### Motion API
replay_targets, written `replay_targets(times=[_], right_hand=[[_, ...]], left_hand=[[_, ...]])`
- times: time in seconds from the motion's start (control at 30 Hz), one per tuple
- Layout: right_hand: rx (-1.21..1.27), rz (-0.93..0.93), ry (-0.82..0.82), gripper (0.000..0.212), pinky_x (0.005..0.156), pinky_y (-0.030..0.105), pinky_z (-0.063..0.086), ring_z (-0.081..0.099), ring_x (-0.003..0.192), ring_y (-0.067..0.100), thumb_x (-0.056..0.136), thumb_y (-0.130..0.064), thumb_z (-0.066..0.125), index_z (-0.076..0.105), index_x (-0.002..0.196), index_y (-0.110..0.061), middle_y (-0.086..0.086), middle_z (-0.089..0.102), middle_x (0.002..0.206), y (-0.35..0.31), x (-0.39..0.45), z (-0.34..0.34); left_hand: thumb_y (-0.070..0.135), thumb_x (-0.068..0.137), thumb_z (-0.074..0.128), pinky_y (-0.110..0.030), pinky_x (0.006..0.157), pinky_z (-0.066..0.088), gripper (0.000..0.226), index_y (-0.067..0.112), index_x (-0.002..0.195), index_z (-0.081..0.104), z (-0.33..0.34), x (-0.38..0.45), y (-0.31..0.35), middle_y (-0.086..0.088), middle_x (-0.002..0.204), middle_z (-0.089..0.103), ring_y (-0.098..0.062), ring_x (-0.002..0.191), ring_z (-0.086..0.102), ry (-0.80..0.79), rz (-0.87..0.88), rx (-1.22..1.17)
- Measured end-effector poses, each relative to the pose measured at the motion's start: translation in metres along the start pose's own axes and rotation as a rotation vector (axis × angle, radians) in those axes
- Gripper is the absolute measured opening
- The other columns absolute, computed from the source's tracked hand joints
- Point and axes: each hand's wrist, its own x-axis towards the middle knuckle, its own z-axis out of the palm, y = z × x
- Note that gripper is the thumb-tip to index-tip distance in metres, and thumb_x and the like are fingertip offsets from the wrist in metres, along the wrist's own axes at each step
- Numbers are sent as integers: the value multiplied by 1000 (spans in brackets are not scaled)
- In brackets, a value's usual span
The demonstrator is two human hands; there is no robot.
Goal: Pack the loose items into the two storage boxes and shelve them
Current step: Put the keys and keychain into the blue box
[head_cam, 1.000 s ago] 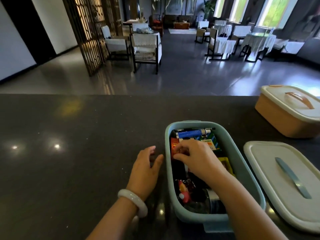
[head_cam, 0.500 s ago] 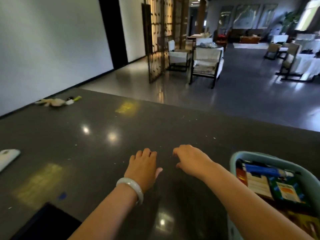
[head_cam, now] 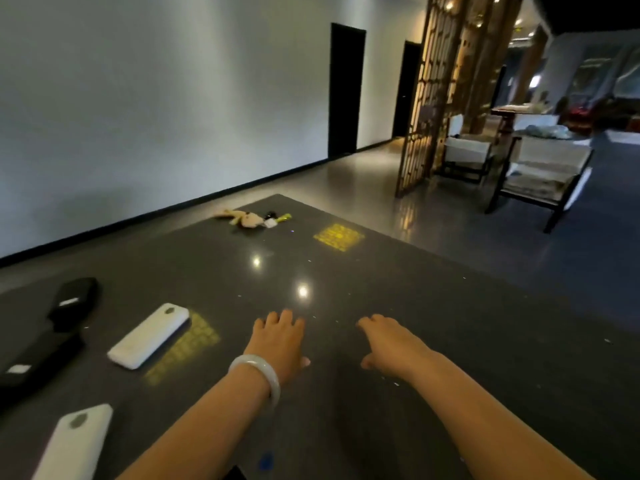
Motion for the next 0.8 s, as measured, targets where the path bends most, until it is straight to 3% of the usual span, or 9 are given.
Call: replay_targets(times=[0.4, 0.57, 0.8], right_hand=[[58, -22, -11, 75, 107, 41, 35, 31, 135, 29, 87, -49, 62, 30, 147, -16, 8, 32, 148, -92, 210, -12], [78, 11, -28, 80, 112, 43, 28, 21, 141, 33, 89, -53, 56, 22, 150, -15, 9, 21, 155, -113, 297, -1], [153, 26, 22, 85, 114, 43, 24, 17, 143, 32, 87, -51, 61, 18, 152, -15, 8, 17, 157, -140, 429, 1]], left_hand=[[62, 82, 58, -41, 102, 33, 74, 20, 139, 35, 43, 126, -191, -6, 142, 32, -28, 129, 35, -53, -195, -15], [72, 82, 48, -52, 116, 16, 98, 20, 154, 4, 76, 190, -241, -10, 161, 2, -36, 146, 4, -199, -281, -139], [88, 71, 39, -60, 115, -7, 110, 34, 150, -17, 123, 249, -302, -5, 157, -26, -33, 143, -24, -358, -353, -222]])
